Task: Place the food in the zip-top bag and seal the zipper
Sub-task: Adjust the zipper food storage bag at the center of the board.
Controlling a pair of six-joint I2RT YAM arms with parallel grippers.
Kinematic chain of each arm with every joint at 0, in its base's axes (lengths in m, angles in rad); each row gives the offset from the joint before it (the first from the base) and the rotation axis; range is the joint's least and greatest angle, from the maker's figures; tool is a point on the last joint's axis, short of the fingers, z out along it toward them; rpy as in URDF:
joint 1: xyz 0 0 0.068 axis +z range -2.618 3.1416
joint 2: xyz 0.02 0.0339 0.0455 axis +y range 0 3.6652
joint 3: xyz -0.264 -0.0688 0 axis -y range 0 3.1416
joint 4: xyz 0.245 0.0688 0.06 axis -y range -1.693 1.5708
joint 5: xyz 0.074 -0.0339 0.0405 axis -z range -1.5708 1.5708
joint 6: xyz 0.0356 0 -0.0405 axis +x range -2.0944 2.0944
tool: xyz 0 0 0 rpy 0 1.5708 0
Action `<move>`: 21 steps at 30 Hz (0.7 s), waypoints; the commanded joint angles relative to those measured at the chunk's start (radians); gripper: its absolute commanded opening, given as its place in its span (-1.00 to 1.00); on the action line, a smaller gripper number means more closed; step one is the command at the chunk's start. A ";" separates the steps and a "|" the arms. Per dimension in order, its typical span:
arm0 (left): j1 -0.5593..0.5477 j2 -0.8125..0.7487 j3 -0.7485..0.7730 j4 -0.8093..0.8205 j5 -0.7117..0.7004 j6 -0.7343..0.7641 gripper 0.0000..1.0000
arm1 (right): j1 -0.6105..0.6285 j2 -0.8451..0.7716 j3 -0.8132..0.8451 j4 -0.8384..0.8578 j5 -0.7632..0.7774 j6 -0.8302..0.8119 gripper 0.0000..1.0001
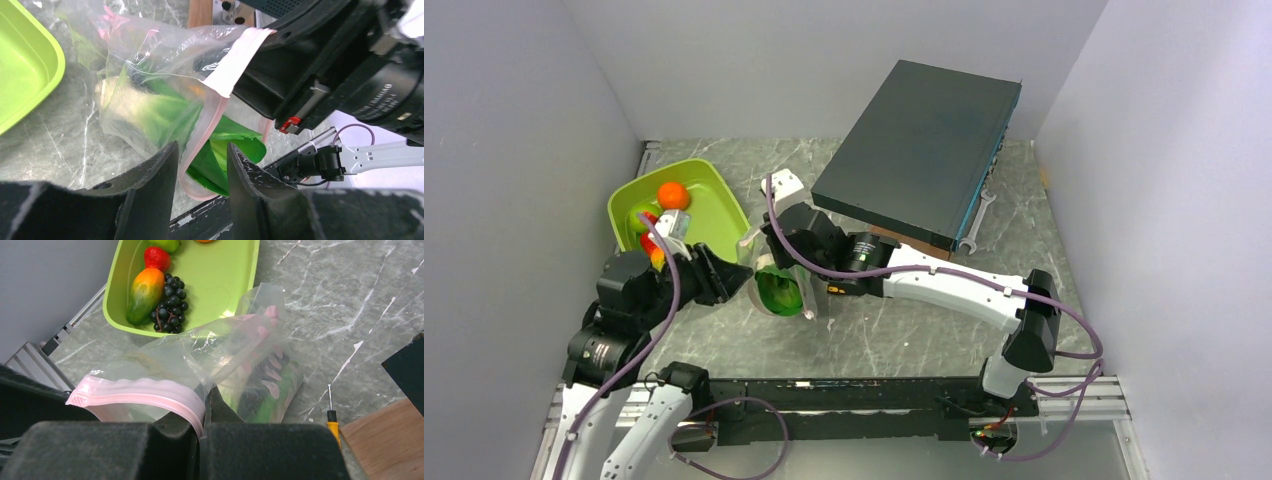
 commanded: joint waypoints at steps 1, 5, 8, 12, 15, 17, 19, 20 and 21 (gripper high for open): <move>0.000 0.023 -0.030 0.050 0.060 0.015 -0.07 | 0.000 -0.023 0.046 0.060 -0.002 -0.002 -1.00; 0.000 0.029 -0.044 0.054 0.031 0.023 -0.25 | 0.000 -0.027 0.039 0.068 -0.012 0.001 -1.00; 0.001 0.041 -0.065 0.067 0.030 0.016 -0.41 | 0.002 -0.028 0.042 0.068 -0.012 0.002 -1.00; 0.000 0.051 -0.107 0.092 0.041 0.006 -0.42 | 0.002 -0.037 0.034 0.085 -0.012 0.000 -1.00; 0.000 0.068 -0.120 0.121 0.061 -0.002 -0.34 | -0.001 -0.032 0.041 0.083 -0.011 -0.005 -1.00; 0.000 0.094 -0.105 0.131 0.093 0.008 -0.63 | 0.001 -0.025 0.040 0.091 0.007 -0.024 -1.00; 0.001 0.128 -0.052 0.120 0.119 0.003 -1.00 | -0.007 -0.015 0.048 0.090 0.037 -0.059 -1.00; 0.000 0.134 -0.025 0.131 0.136 -0.015 -1.00 | -0.011 -0.009 0.067 0.073 0.053 -0.078 -1.00; 0.000 0.135 0.004 0.151 0.156 -0.043 -1.00 | -0.016 -0.006 0.088 0.053 0.071 -0.099 -1.00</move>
